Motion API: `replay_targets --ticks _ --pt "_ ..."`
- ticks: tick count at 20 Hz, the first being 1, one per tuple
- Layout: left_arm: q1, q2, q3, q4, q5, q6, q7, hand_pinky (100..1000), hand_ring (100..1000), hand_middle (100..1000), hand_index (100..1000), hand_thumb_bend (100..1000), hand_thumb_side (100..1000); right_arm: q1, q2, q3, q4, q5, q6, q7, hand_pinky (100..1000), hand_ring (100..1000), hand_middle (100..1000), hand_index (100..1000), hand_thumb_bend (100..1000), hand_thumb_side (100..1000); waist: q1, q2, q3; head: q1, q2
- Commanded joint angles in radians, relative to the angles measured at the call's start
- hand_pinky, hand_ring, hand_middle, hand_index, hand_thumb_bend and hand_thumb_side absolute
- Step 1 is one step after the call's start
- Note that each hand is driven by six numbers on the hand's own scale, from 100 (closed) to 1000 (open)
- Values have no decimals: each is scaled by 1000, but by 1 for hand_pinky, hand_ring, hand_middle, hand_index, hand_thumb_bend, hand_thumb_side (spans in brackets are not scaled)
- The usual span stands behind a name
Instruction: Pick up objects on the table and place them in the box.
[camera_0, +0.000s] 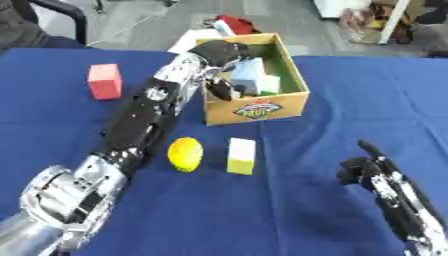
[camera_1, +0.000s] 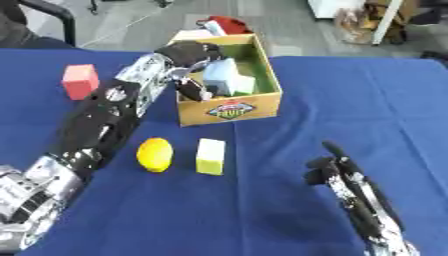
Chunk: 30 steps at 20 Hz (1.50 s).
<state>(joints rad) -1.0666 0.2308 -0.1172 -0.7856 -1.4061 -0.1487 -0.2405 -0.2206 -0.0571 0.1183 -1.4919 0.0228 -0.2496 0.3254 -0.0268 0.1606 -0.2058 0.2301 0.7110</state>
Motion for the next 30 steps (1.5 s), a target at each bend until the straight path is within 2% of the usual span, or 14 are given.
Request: replay_targets --ticks 1,4,8,11,14,16,19,23,27,30 --pt "-21 39 30 -20 -31 73 42 907 903 936 997 378 480 -13 -5 -2 -12 -6 -1 1 650 657 667 1000 100 732 -3 -5 2 -4 -12" --pt "-26 56 43 -32 -26 110 91 914 911 948 1000 471 747 -13 -6 -2 -11 -5 -1 0 650 657 667 1000 100 736 -2 -5 7 -8 -13" --pt "-32 81 53 -44 0 118 122 919 916 957 1000 559 829 -12 -7 -3 -10 -4 -1 -1 650 657 667 1000 100 731 -2 -7 12 -12 -11" --pt "-33 109 59 -65 41 101 123 919 914 955 1000 549 823 -12 -9 -6 -9 -4 -2 -2 650 657 667 1000 100 731 -2 -8 15 -14 -9" --pt "-35 159 68 -100 122 69 99 913 903 939 1000 489 767 -12 -12 -9 -9 -3 -2 -5 650 657 667 1000 100 725 -1 -11 22 -18 -8" --pt "-34 205 71 -121 177 44 60 910 900 935 1000 461 725 -11 -16 -12 -9 -3 -3 -7 650 656 667 1000 100 728 2 -12 28 -23 -7" --pt "-28 278 88 -127 234 22 -30 906 899 935 1000 453 738 -10 -20 -14 -9 -2 -2 -9 650 657 667 1000 100 724 7 -15 43 -27 -4" --pt "-5 358 115 -88 245 25 -143 904 903 939 1000 497 754 -9 -25 -17 -10 -1 -3 -9 650 657 667 1000 100 724 12 -17 56 -34 -4" --pt "18 395 143 -32 244 33 -203 896 897 933 1000 510 764 -8 -28 -19 -9 0 -3 -12 650 657 667 1000 100 725 11 -17 61 -42 -5" --pt "31 407 153 4 242 29 -230 889 882 910 1000 490 709 -8 -27 -19 -9 0 -4 -12 650 656 667 1000 100 727 9 -15 60 -46 -4"
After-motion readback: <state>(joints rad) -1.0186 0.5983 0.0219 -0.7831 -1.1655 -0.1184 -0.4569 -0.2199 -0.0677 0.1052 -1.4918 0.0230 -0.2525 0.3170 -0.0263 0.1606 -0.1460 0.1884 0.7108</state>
